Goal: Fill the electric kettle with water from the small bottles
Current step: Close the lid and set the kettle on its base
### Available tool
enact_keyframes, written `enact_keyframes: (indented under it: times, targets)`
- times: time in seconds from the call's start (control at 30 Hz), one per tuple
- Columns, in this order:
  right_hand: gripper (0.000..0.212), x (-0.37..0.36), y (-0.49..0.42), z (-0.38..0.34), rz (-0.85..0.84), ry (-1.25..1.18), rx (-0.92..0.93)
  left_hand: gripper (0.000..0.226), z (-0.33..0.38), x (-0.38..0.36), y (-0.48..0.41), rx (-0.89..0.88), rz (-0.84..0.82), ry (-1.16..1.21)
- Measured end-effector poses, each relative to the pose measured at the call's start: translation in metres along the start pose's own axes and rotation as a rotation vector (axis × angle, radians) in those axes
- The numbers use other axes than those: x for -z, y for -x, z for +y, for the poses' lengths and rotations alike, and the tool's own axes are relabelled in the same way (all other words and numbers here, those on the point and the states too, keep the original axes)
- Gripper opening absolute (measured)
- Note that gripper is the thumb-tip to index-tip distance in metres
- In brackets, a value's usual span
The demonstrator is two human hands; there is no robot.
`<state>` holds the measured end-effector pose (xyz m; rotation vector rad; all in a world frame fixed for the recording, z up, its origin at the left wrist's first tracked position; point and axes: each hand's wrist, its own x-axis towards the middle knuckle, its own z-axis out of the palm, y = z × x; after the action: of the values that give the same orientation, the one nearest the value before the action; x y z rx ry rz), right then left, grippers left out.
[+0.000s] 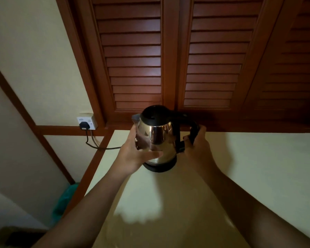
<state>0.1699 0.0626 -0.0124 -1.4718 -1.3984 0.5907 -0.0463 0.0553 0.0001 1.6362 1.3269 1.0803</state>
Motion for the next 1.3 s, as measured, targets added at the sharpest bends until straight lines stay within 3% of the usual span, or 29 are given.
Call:
enact_keyframes:
  times: [0.23,1.3]
  targets:
    - [0.039,-0.015,-0.005,0.006,0.042,0.018,-0.067,0.097,-0.022,0.003,-0.017,-0.042,-0.027,-0.012]
    - [0.033,-0.016,-0.013,0.021,0.039,0.043,-0.016,0.102,-0.031,0.003,-0.027,-0.044,-0.101,-0.062]
